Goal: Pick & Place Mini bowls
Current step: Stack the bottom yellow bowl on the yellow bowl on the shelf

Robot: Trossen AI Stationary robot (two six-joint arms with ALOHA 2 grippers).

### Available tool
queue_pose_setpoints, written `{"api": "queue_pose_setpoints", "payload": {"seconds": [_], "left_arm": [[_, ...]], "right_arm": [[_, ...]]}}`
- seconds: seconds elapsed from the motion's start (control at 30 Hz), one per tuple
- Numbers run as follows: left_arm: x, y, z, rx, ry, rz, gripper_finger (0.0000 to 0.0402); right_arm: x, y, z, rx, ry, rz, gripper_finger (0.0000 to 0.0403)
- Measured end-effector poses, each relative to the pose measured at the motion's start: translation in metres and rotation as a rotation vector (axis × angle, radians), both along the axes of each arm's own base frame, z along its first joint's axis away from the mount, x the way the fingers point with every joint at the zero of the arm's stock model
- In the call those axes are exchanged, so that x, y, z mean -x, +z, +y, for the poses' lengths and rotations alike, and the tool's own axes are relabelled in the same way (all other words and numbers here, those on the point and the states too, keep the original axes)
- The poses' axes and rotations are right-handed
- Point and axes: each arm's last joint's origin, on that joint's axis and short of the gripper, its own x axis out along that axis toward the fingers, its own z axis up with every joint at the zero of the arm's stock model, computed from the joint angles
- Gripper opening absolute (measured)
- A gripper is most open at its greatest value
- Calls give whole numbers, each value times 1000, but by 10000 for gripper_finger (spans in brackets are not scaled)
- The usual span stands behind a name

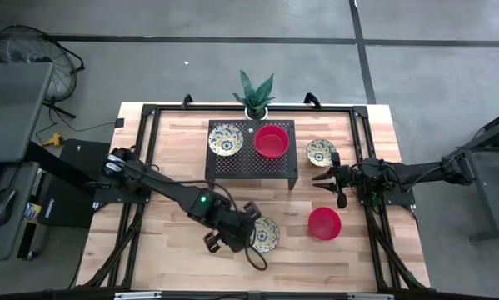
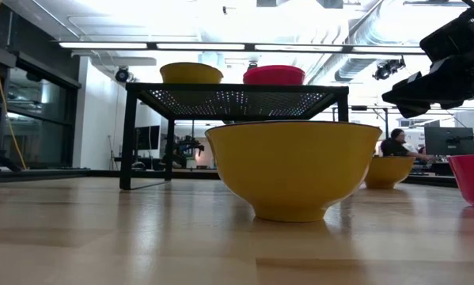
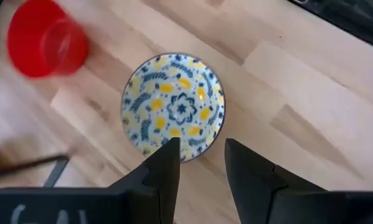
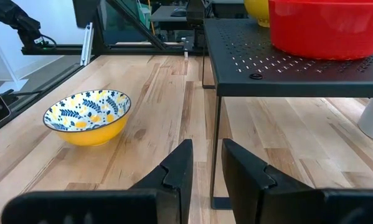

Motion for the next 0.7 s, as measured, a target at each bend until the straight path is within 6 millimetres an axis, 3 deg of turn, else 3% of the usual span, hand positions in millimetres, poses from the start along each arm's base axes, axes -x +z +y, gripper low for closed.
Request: {"api": "queue_pose_setpoints", "payload": {"seconds": [0.37,0.7], "left_arm": [[-18,-42,-8,-132,-164,62,122],[-26,-63,-11,-199,-253,93,122]], "right_arm": [[0,0,0,0,0,0,73],[0,0,0,0,0,0,73]]}}
